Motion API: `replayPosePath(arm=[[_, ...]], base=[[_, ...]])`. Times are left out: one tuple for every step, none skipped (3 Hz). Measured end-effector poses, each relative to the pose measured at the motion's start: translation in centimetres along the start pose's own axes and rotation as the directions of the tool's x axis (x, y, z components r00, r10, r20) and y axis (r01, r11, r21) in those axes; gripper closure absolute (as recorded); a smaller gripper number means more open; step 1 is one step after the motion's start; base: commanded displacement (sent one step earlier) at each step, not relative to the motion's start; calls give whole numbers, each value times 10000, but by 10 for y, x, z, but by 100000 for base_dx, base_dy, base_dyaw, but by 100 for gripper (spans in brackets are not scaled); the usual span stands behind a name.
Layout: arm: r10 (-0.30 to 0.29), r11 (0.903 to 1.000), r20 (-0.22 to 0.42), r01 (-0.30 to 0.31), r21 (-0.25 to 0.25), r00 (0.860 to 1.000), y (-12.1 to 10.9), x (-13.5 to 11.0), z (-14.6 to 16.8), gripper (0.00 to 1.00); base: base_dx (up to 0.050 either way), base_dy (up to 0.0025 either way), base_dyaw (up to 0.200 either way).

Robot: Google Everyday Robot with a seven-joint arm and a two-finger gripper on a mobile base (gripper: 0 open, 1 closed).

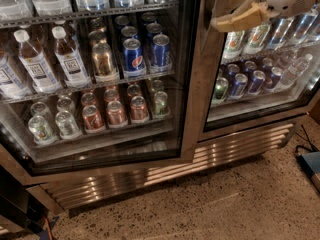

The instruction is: Open left fridge door

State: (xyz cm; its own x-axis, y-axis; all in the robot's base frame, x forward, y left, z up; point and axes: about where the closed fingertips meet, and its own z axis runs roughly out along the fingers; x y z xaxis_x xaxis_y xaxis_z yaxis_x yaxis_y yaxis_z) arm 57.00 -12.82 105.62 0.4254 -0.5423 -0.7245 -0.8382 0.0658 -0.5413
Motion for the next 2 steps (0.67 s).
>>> replayPosePath(arm=[[-82, 10000, -72, 82, -48, 9999, -5, -1, 7, 100], [-286, 9996, -10, 286, -29, 9996, -2, -8, 4, 100]], base=[[0, 0, 0], [0, 0, 0]])
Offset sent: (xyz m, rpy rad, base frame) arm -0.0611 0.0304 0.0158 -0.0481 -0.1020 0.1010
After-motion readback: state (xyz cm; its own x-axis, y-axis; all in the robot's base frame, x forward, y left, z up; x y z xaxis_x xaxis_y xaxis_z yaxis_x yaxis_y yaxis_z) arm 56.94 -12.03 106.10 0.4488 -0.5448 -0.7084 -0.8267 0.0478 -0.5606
